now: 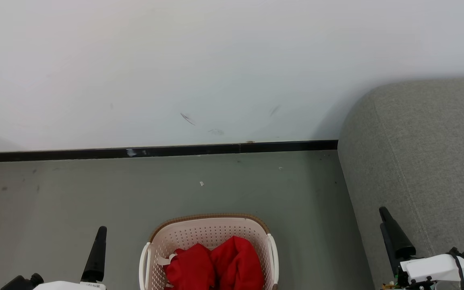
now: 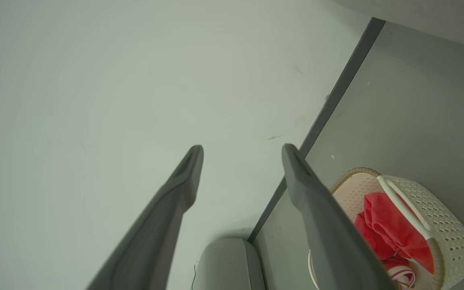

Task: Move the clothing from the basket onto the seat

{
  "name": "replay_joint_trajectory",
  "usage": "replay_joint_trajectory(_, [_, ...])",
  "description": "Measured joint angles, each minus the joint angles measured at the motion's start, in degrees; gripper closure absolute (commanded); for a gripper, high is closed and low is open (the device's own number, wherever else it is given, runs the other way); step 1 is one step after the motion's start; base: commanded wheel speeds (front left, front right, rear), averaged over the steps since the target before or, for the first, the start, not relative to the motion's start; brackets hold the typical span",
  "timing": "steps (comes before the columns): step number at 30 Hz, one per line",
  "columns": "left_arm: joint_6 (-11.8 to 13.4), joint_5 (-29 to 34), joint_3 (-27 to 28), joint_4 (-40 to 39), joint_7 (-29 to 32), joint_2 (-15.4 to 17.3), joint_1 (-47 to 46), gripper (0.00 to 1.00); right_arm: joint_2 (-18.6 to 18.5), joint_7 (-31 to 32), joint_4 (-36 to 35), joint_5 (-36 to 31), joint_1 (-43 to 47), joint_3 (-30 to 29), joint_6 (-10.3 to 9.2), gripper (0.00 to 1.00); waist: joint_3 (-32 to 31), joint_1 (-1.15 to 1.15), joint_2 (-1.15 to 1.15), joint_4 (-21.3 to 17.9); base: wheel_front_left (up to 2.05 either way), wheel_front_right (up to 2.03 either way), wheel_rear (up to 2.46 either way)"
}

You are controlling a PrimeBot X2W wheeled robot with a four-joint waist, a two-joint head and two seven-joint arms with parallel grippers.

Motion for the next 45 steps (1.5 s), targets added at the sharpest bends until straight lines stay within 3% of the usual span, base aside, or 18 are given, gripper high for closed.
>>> replay_joint_trajectory(8, [0.5,6.3,-0.4,-1.7,-1.2,0.1,0.0,0.00,0.0,-1.3,-0.9,-5.7,0.0,0.8,0.00,0.00,-0.2,0.22,0.00,0.0,0.00,0.00,0.00])
replay_joint_trajectory(16, [1.3,15.5,-1.9,-3.9,-2.9,0.5,0.0,0.00,-0.1,-2.6,-2.2,-16.7,0.0,2.2,0.00,0.00,-0.3,0.26,0.00,0.0,0.00,0.00,0.00])
replay_joint_trajectory(36, [5.8,39.9,-6.5,-7.9,-7.2,1.6,1.5,0.00,-0.4,-6.6,-4.2,-40.6,1.2,6.1,0.00,0.00,0.4,-0.60,0.00,0.1,0.00,0.00,0.00])
replay_joint_trajectory(45, [7.3,47.8,-8.4,-8.5,-9.1,1.6,1.5,0.00,-0.4,-8.5,-4.9,-48.6,1.2,7.4,0.00,0.00,0.6,-0.66,0.00,0.2,0.00,0.00,0.00])
